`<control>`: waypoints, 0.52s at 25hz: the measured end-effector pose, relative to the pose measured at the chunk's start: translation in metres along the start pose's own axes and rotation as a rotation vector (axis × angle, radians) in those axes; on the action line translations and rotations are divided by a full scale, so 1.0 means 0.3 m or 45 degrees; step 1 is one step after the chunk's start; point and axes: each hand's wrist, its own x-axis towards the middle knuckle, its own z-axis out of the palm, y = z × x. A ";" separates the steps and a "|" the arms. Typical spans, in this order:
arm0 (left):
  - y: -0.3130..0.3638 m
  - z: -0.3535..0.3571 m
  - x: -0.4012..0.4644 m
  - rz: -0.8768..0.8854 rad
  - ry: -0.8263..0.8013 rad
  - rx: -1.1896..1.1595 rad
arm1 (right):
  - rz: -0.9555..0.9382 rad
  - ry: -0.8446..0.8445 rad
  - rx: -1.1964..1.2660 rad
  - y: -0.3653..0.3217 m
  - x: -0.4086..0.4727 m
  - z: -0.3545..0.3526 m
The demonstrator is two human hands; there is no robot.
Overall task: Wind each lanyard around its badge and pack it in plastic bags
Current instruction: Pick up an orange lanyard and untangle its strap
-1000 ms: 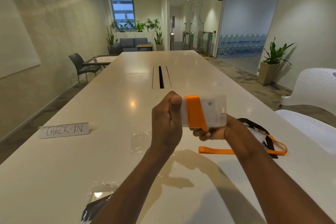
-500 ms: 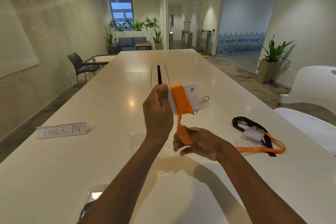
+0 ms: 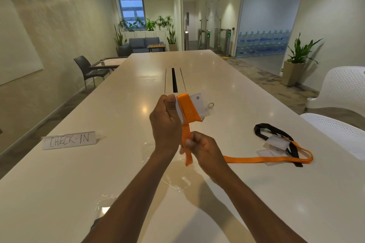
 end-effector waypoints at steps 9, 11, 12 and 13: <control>-0.109 -0.042 0.064 -0.031 0.179 0.177 | -0.008 0.171 -0.127 -0.034 -0.042 0.076; -0.138 -0.044 0.037 -0.002 0.172 0.255 | 0.053 0.152 -0.127 -0.035 -0.063 0.081; -0.154 -0.047 0.019 0.027 0.158 0.292 | 0.085 0.138 -0.140 -0.039 -0.072 0.079; -0.169 -0.050 0.002 0.057 0.139 0.326 | 0.113 0.123 -0.159 -0.047 -0.076 0.076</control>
